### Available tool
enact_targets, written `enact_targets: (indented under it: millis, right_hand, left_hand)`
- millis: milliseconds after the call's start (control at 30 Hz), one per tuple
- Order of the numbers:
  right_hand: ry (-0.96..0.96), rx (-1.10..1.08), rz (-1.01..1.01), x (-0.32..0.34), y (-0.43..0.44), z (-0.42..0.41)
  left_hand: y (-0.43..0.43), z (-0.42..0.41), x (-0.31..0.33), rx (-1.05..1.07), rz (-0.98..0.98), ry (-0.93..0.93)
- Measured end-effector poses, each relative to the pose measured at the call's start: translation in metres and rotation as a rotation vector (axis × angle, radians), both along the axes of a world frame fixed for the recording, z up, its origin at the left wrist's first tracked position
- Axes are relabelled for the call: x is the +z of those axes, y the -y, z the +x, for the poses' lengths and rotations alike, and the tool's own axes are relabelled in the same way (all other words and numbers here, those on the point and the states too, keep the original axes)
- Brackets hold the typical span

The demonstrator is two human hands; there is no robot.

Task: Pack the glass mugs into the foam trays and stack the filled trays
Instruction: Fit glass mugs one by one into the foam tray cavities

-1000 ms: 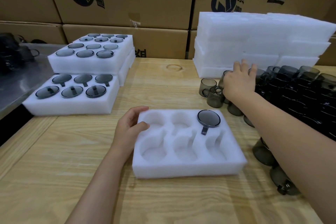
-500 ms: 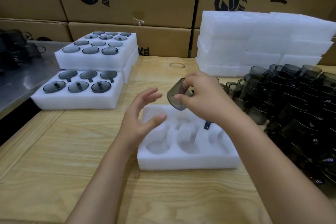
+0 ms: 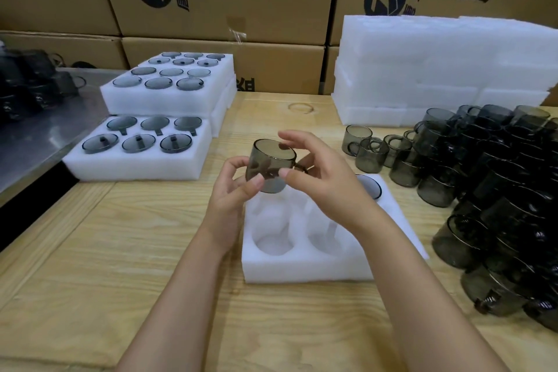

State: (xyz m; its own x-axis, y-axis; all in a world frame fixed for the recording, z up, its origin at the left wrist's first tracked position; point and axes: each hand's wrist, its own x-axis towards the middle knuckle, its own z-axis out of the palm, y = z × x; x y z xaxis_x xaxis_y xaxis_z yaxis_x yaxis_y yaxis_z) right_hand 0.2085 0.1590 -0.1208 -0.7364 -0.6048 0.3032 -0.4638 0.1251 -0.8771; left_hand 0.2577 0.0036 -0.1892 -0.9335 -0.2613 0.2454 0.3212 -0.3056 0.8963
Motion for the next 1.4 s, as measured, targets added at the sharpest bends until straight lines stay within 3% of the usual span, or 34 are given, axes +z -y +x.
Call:
enact_targets:
  millis: [233,400,633,833,1000,1400]
  right_hand:
    - [0.124,0.072,-0.064,-0.006,-0.003,-0.006]
    - [0.081,0.129,0.003,-0.014,0.004,-0.006]
    - [-0.046,-0.168,-0.022,-0.016,-0.002,-0.014]
    - [-0.044,-0.424,0.132,-0.021,-0.02,-0.03]
    - [-0.111,-0.552,0.277,-0.028,-0.016,-0.032]
    - [-0.319,-0.521,0.498,-0.027,-0.019,-0.032]
  left_hand:
    - [-0.003,0.002,0.006,-0.152,0.117,-0.062]
    - [-0.003,-0.001,0.007,0.019,-0.028,0.065]
    - [-0.008,-0.001,0.004,0.019,-0.168,0.086]
    - [-0.007,-0.002,0.0,0.082,-0.361,0.13]
    - [-0.007,-0.005,-0.004,0.058,-0.191,0.246]
    - [-0.006,-0.005,-0.005,0.06,-0.241,0.308]
